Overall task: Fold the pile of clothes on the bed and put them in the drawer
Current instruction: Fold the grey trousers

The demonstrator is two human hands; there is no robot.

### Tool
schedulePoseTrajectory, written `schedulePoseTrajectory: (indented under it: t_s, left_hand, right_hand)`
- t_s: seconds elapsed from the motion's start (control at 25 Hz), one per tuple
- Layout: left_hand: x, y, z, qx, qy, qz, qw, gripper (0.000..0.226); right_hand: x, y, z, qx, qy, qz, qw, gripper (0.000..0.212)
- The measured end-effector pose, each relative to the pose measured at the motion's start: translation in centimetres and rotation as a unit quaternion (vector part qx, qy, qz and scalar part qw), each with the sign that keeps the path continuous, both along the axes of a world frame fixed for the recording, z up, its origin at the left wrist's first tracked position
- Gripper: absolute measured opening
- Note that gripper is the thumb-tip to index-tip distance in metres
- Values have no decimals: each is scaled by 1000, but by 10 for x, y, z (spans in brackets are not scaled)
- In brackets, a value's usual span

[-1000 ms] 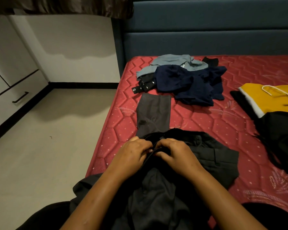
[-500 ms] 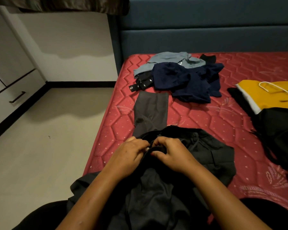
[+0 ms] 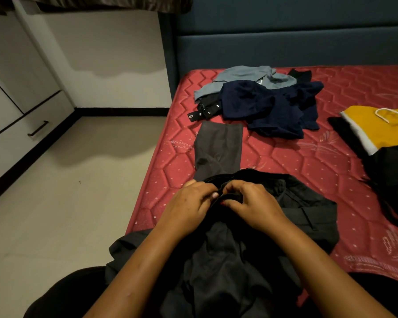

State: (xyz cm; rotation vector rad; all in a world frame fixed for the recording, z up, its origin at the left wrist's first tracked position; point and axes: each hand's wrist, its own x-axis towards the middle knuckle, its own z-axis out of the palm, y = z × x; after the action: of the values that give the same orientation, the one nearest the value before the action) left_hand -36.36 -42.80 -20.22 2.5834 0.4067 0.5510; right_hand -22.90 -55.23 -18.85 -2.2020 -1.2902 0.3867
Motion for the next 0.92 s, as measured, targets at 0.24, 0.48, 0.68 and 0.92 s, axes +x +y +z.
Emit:
schedulePoseTrajectory:
  t_s: [0.24,0.48,0.68,0.92]
  left_hand:
    - [4,1,2,-57,-23,-6,998,48]
    - [3,5,2,-26,7,-28,999,40]
    - [5,5,3,17,20,-36,999,32]
    - [-1,9,15,66,41,-17,997,32]
  right_hand:
    - [-3,1,-2,23,38,12,999,39]
    - [-3,0,-1,8,-4,16,1000,27]
    - [-3,2,-3,13,12,-11,1000,26]
    - [7,-3,14,6,-2,13,1000,19]
